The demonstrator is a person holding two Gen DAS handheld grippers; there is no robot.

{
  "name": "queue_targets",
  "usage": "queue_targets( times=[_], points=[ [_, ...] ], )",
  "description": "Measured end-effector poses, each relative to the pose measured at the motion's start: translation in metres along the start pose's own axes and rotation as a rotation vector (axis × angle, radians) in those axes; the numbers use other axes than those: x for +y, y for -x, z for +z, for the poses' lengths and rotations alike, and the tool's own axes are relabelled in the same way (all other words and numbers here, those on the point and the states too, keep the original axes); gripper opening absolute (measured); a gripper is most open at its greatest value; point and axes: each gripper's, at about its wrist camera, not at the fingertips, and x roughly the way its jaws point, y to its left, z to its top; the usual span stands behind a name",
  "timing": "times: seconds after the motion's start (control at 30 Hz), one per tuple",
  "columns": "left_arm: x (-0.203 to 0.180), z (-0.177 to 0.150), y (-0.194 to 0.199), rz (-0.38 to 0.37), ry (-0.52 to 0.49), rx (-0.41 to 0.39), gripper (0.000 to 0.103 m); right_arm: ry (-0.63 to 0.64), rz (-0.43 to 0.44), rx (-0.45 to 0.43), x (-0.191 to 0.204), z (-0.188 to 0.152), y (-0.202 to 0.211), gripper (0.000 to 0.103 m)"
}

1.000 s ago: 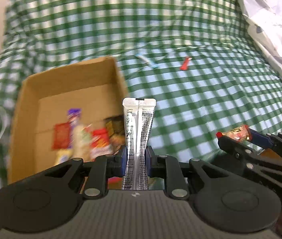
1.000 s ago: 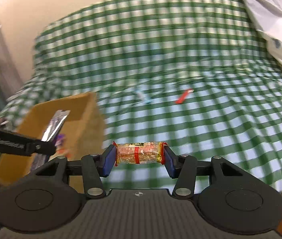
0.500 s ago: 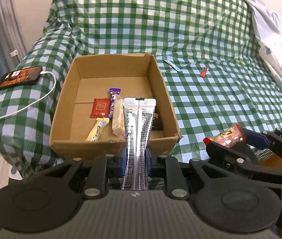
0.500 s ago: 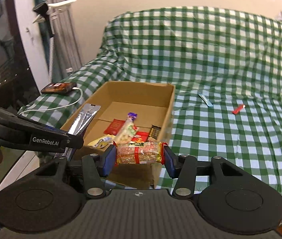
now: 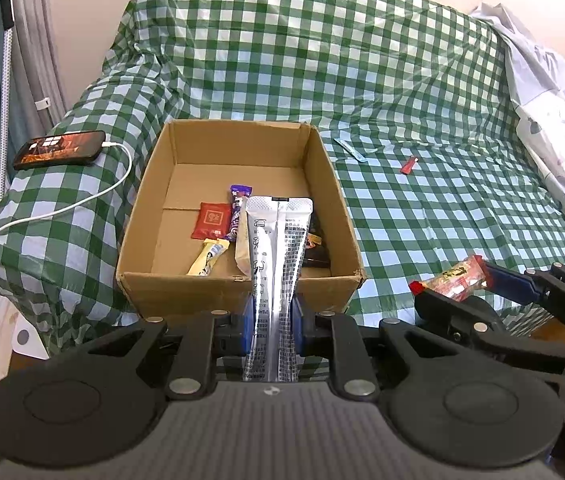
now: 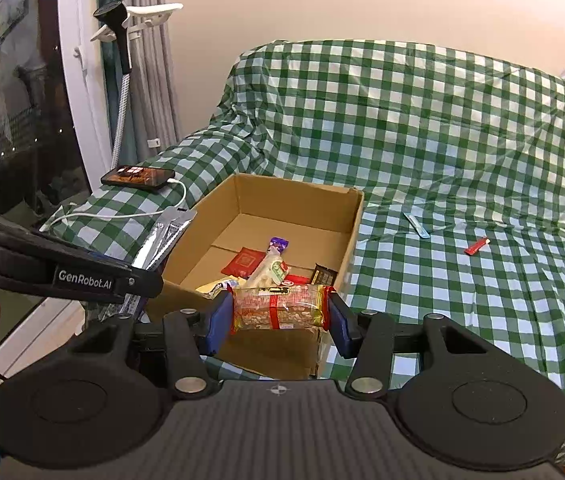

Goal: Organize snacks
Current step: 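Carry the silver bar and red-wrapped packet over the box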

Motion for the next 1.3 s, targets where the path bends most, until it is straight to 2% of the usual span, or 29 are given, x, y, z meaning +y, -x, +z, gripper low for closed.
queue_targets(
  times=[1.3],
  points=[
    [0.009, 0.005, -0.038, -0.032, 0.039, 0.084, 0.021, 0.011, -0.01, 0.123, -0.001, -0.001, -0.038, 0.053]
  ],
)
